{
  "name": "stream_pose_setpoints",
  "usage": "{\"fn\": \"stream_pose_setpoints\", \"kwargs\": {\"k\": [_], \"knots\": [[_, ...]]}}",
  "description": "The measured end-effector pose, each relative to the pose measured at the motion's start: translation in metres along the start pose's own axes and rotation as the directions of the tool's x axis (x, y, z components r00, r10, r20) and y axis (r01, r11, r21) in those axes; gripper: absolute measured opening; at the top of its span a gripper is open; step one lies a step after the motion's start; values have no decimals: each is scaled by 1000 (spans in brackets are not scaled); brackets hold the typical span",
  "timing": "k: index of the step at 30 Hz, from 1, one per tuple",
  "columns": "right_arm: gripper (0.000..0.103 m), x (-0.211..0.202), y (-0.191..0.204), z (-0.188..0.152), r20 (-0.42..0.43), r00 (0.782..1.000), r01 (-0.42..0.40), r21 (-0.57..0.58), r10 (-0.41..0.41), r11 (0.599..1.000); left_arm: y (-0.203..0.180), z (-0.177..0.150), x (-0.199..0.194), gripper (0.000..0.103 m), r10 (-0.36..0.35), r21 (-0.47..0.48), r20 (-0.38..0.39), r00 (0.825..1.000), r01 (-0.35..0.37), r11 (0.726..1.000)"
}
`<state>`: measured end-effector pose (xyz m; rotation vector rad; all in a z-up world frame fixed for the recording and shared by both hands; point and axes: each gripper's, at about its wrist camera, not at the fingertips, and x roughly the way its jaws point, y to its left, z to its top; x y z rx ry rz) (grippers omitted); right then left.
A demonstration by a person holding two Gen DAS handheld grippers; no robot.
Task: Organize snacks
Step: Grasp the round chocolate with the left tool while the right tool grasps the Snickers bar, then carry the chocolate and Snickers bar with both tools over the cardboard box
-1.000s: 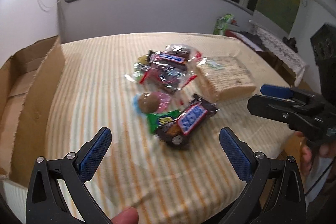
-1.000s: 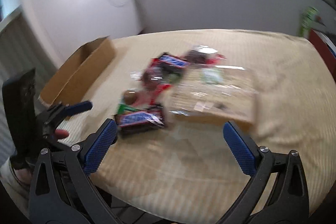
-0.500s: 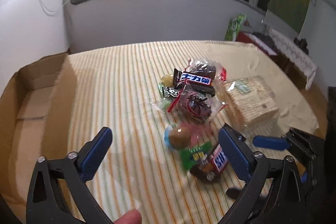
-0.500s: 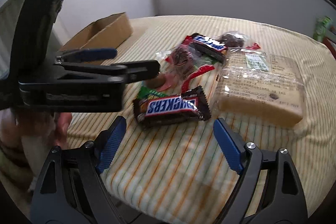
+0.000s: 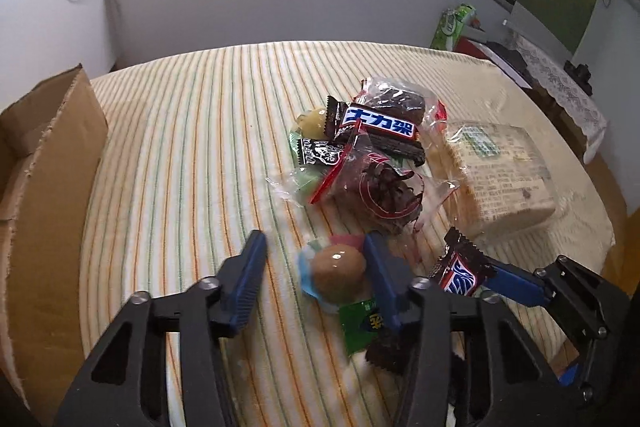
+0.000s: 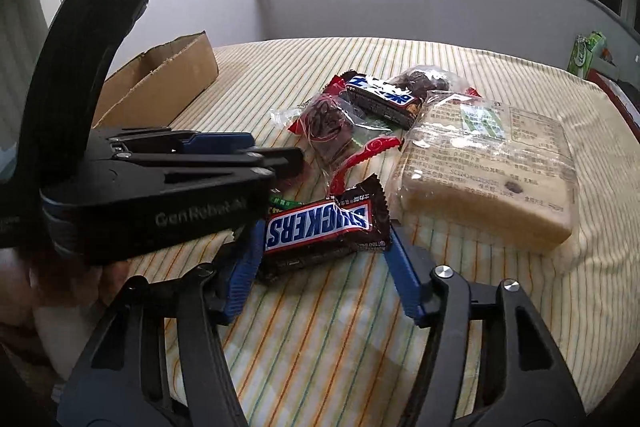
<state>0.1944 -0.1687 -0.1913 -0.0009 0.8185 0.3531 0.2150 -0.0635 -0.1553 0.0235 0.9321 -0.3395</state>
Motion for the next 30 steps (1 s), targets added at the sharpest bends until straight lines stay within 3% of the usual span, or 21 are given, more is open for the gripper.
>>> {"fn": "stream_pose_setpoints", "kwargs": {"k": [2,6,16,30], "knots": [[58,-3,-1,-3,0,1000,-15,1,15,1000,-3,-3,-1,29,2,25,2,1000,-2,1000],[48,-12,-10,-8,-2,999,-41,14,41,999,-3,-8,-7,29,-9,20,8,1000,9,1000],[47,-36,-31,-24,-16,999,-28,41,28,999,15,-18,-30,28,0,-30,53,999,2,1000],[47,-80,-38,-12,68,996,50,37,-53,998,2,-20,-68,28,4,-11,140,990,-3,1000]]}}
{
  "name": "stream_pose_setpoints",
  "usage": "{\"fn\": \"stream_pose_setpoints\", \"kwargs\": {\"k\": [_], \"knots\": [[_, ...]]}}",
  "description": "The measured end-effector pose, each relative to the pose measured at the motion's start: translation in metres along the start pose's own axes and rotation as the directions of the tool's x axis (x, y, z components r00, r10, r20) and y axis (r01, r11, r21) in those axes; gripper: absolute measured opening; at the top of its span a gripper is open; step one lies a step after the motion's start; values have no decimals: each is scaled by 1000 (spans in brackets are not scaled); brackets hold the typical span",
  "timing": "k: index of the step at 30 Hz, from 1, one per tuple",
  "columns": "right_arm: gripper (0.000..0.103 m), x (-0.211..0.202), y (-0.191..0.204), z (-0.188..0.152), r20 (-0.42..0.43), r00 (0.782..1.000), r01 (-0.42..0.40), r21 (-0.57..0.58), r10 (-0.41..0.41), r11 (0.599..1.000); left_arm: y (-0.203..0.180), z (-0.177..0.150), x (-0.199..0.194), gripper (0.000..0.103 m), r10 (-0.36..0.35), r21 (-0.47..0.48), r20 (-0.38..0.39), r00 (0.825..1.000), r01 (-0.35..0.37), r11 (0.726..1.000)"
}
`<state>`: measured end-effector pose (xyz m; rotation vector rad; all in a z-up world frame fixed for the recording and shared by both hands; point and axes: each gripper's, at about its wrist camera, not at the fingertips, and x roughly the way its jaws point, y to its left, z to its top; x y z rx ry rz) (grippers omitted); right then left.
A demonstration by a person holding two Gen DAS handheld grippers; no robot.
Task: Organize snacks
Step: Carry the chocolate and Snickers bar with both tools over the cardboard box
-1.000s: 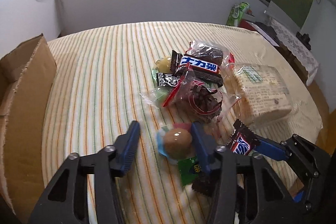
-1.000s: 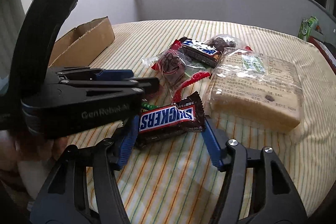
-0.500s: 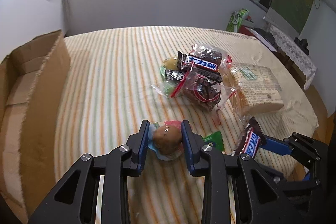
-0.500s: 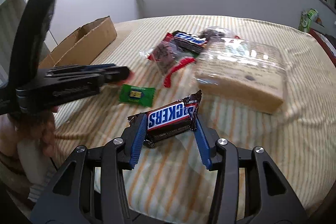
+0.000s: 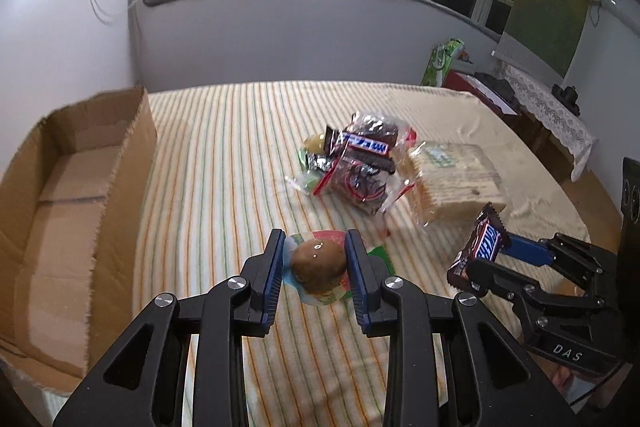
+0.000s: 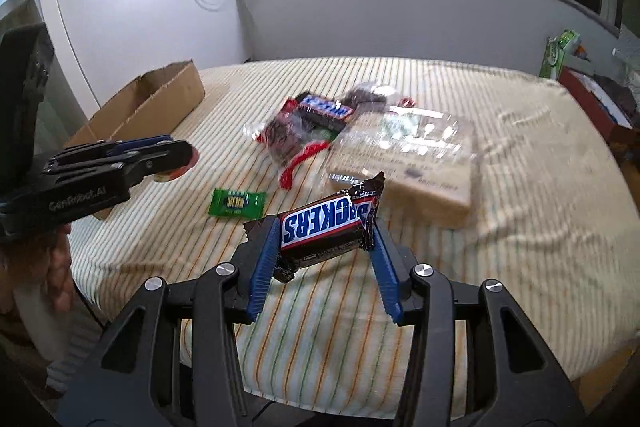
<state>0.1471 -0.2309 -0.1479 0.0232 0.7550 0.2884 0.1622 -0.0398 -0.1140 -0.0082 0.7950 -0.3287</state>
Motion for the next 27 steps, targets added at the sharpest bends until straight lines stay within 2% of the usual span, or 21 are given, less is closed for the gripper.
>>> {"fn": "stream_pose_setpoints", "kwargs": {"k": [6,12,19,27], "knots": [[47,-29,5,21,75,997,28,-16,-27,999,-12,12,-33,28,38,50,94,995,-42,998],[47,-47,26,40,127,991,45,-54,-38,998,-9,21,-74,28,62,63,192,979,-75,995],[47,-53,77,57,147,989,26,-139,-6,990,23,16,-106,28,117,12,257,959,-124,992],[47,-42,138,75,150,987,-19,-230,54,973,64,4,-130,28,178,-57,289,941,-168,984]]}}
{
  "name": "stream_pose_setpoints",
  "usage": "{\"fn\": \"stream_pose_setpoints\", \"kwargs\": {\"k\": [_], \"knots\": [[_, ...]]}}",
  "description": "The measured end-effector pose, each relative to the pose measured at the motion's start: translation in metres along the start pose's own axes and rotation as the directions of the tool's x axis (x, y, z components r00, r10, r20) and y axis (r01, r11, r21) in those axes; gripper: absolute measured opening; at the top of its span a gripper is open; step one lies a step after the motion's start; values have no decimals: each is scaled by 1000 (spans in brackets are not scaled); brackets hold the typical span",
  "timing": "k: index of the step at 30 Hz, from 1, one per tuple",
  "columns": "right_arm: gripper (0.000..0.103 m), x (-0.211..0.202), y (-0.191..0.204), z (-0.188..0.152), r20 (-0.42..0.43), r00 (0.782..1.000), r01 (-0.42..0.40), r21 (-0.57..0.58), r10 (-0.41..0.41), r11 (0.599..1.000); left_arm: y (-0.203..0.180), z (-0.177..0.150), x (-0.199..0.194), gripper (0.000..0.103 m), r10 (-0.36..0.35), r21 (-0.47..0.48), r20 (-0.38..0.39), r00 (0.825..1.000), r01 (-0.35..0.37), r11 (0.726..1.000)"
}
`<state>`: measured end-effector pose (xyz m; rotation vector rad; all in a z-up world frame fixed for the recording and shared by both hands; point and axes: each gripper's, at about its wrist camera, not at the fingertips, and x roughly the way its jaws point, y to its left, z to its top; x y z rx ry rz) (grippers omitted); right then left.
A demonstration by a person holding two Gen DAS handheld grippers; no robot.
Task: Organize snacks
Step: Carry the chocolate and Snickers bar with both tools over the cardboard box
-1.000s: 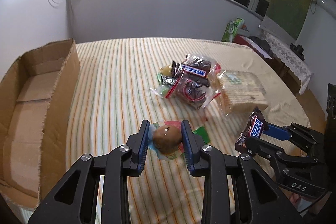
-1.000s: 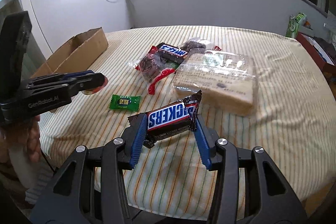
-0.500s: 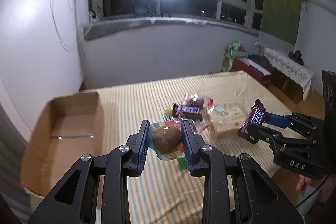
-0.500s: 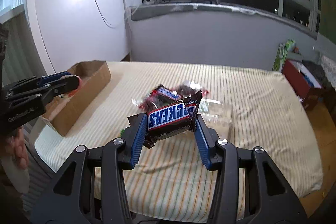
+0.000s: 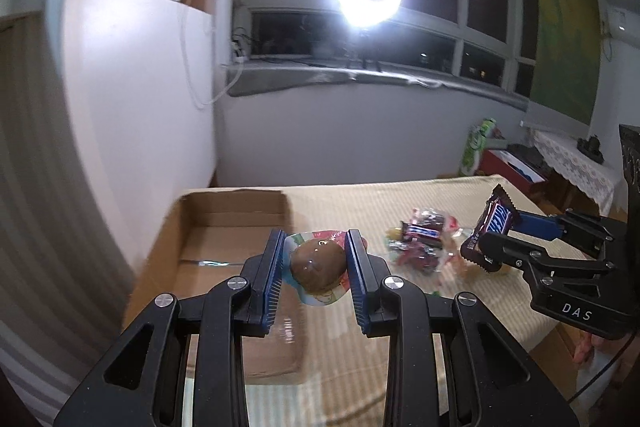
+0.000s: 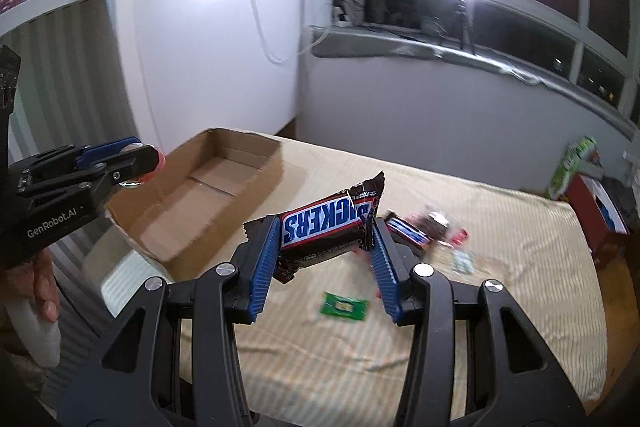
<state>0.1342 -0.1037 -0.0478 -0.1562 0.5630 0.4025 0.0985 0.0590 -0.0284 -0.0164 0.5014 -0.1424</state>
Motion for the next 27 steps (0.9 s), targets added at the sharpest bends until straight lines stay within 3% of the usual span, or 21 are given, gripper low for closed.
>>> {"fn": "stream_pose_setpoints", "kwargs": {"k": [17,27], "knots": [[47,53,82,26,-35,990,-142,-114,138,983,78,-17,0,28,121,-105,-17,993,-122,987],[47,91,102,35,-66,980,-198,-133,190,971,104,-25,22,28,133,-138,-63,989,-141,980]]}}
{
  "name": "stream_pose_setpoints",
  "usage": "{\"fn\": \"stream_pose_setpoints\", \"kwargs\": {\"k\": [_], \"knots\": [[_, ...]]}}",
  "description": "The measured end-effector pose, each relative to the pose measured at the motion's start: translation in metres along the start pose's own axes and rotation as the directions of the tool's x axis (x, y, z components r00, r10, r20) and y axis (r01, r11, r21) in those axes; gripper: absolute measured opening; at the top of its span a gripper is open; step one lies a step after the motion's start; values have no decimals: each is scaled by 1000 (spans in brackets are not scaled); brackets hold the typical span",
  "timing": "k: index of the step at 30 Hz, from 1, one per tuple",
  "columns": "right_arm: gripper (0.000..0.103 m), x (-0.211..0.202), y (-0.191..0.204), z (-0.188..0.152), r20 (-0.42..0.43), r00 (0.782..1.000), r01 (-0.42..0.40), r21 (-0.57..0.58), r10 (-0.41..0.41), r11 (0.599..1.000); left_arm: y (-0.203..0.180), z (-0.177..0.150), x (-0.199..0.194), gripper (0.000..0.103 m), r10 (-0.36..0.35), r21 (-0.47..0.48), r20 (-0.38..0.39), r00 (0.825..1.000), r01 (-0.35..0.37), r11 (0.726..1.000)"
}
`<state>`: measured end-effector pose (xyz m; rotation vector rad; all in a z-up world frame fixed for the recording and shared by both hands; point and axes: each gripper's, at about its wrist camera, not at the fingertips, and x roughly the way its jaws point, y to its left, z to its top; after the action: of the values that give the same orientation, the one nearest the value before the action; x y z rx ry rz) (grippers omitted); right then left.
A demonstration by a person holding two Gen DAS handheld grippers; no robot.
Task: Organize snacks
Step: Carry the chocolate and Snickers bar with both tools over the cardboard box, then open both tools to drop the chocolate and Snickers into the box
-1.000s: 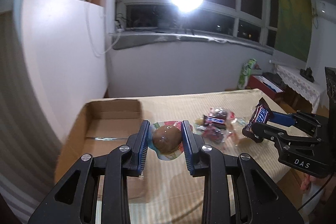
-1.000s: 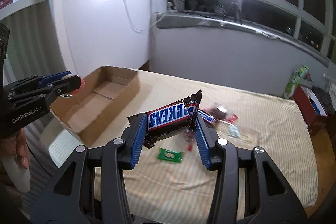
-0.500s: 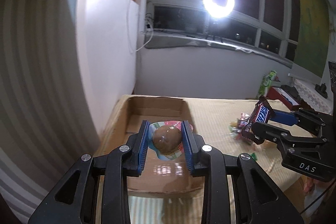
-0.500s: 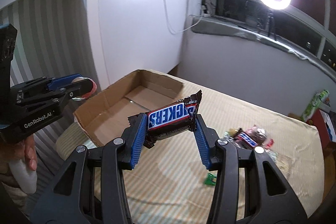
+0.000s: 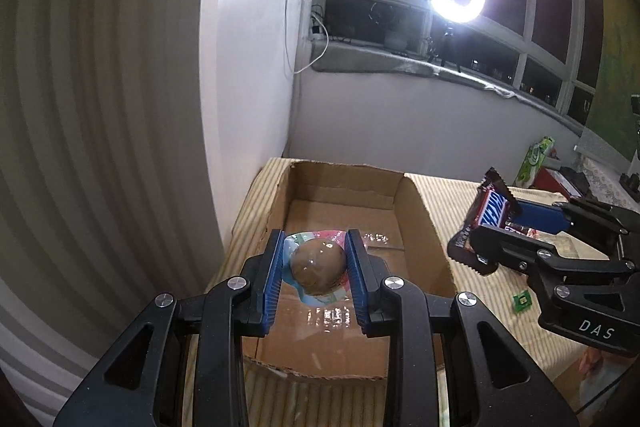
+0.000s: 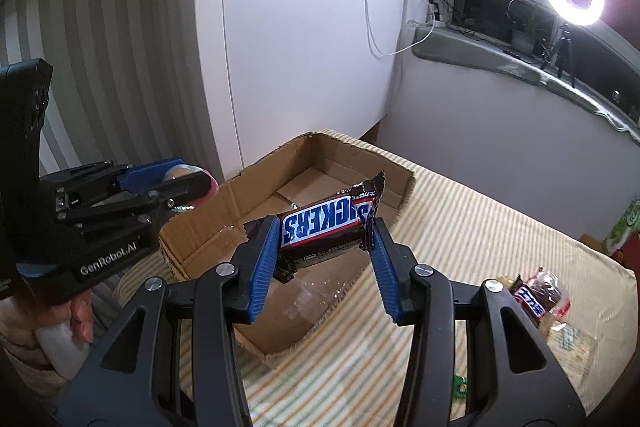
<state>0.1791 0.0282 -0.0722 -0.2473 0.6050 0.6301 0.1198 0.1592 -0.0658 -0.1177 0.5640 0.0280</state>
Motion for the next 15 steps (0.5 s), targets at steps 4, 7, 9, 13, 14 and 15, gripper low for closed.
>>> {"fn": "stream_pose_setpoints", "kwargs": {"k": [4,7,9,13,14,15], "knots": [[47,16,-1,0,-17,1000,-16,0,16,1000,6,-1,15,28,3,-7,-24,1000,-4,1000],[47,29,-3,-1,-35,999,-29,3,29,1000,9,-5,25,28,8,-13,-50,999,-9,1000],[47,37,-5,-3,-45,998,-39,4,39,999,10,-8,30,28,10,-15,-64,998,-11,1000],[47,50,-8,-5,-61,997,-52,7,53,999,11,-13,41,28,9,-21,-89,996,-11,1000],[47,53,-9,-5,-64,996,-54,9,55,999,11,-14,44,28,7,-21,-93,996,-9,1000],[47,56,-10,-5,-67,996,-56,11,57,998,11,-15,47,28,8,-21,-98,995,-10,1000]]}}
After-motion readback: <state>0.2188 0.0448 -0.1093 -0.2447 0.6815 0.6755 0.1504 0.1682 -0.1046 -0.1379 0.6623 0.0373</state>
